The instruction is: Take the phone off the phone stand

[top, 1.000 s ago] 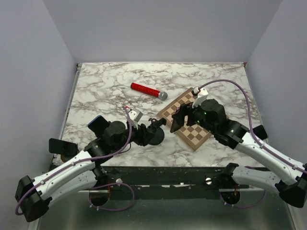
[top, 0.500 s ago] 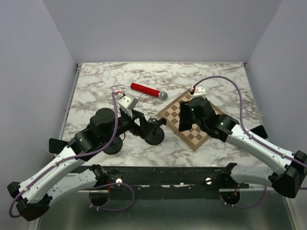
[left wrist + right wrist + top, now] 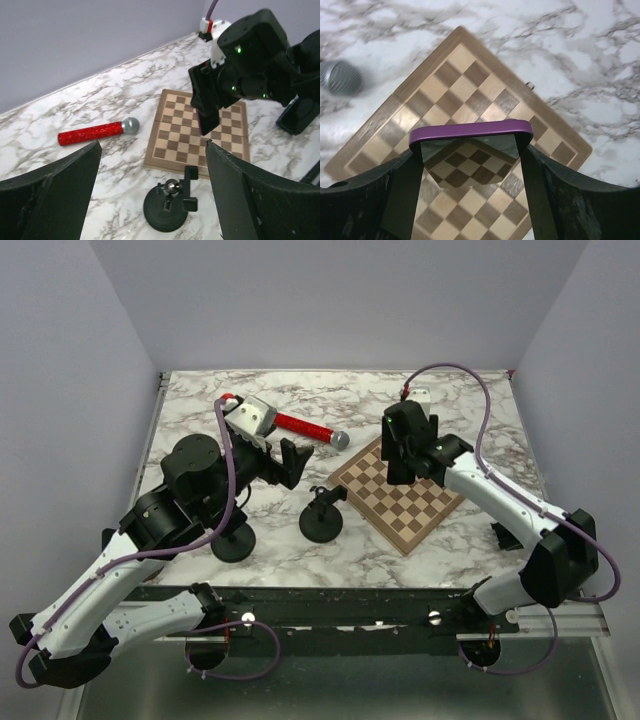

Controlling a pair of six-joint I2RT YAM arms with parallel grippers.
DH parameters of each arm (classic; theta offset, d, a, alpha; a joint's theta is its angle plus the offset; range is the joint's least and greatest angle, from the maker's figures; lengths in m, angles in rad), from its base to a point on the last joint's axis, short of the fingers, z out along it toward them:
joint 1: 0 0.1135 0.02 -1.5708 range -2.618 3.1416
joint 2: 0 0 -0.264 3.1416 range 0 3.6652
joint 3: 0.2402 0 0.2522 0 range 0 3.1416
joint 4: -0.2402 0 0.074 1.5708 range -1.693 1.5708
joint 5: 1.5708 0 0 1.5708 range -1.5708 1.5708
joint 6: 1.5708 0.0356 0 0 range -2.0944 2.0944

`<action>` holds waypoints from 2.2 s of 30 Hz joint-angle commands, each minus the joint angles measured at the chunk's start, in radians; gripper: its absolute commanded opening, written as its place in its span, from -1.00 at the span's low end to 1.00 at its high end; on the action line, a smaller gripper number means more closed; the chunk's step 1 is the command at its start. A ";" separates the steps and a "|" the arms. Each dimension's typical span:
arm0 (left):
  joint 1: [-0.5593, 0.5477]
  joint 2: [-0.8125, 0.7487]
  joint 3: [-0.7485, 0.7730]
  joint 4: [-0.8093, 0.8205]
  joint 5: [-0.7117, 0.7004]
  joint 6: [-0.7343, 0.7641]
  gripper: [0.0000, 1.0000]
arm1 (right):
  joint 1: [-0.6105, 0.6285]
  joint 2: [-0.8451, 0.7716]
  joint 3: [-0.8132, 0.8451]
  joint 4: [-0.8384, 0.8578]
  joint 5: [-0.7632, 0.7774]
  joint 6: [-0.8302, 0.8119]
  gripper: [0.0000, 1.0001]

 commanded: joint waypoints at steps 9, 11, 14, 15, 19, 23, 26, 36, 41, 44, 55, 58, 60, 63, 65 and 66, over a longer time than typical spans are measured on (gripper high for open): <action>0.012 -0.269 -0.293 0.238 -0.248 0.196 0.88 | -0.298 0.429 0.429 0.033 0.048 -0.200 -0.99; 0.012 -0.305 -0.321 0.269 -0.271 0.196 0.88 | -0.329 0.544 0.549 -0.006 0.049 -0.211 -0.99; 0.012 -0.340 -0.357 0.309 -0.284 0.190 0.85 | -0.356 0.666 0.691 -0.036 0.040 -0.231 -0.99; 0.011 -0.348 -0.364 0.317 -0.284 0.183 0.83 | -0.359 0.701 0.732 -0.038 0.044 -0.240 -0.99; 0.007 -0.346 -0.369 0.319 -0.263 0.155 0.79 | -0.381 0.820 0.862 -0.037 0.017 -0.252 -0.99; 0.002 -0.334 -0.366 0.312 -0.260 0.152 0.78 | -0.393 0.929 0.984 -0.040 -0.017 -0.268 -0.99; 0.001 -0.333 -0.366 0.312 -0.259 0.149 0.78 | -0.399 1.008 1.058 -0.046 -0.035 -0.282 -0.98; 0.000 -0.332 -0.372 0.316 -0.254 0.144 0.77 | -0.411 1.145 1.098 0.011 -0.077 -0.287 -0.90; -0.002 -0.326 -0.376 0.318 -0.253 0.143 0.77 | -0.414 1.175 1.120 0.034 -0.115 -0.289 -0.89; -0.004 -0.321 -0.380 0.321 -0.255 0.144 0.76 | -0.413 1.193 1.127 0.066 -0.131 -0.318 -0.82; -0.006 -0.301 -0.385 0.326 -0.261 0.149 0.76 | -0.414 1.245 1.165 0.110 -0.176 -0.388 -0.41; -0.006 -0.295 -0.385 0.326 -0.258 0.149 0.76 | -0.413 1.244 1.167 0.104 -0.209 -0.386 -0.11; -0.006 -0.290 -0.385 0.326 -0.256 0.148 0.78 | -0.413 1.237 1.168 0.100 -0.224 -0.381 0.19; -0.006 -0.283 -0.386 0.326 -0.259 0.149 0.83 | -0.414 1.231 1.189 0.086 -0.238 -0.381 0.71; -0.006 -0.278 -0.388 0.325 -0.264 0.151 0.85 | -0.413 1.224 1.200 0.081 -0.239 -0.384 1.00; -0.006 -0.277 -0.389 0.328 -0.265 0.152 0.85 | -0.414 1.218 1.206 0.076 -0.239 -0.387 1.00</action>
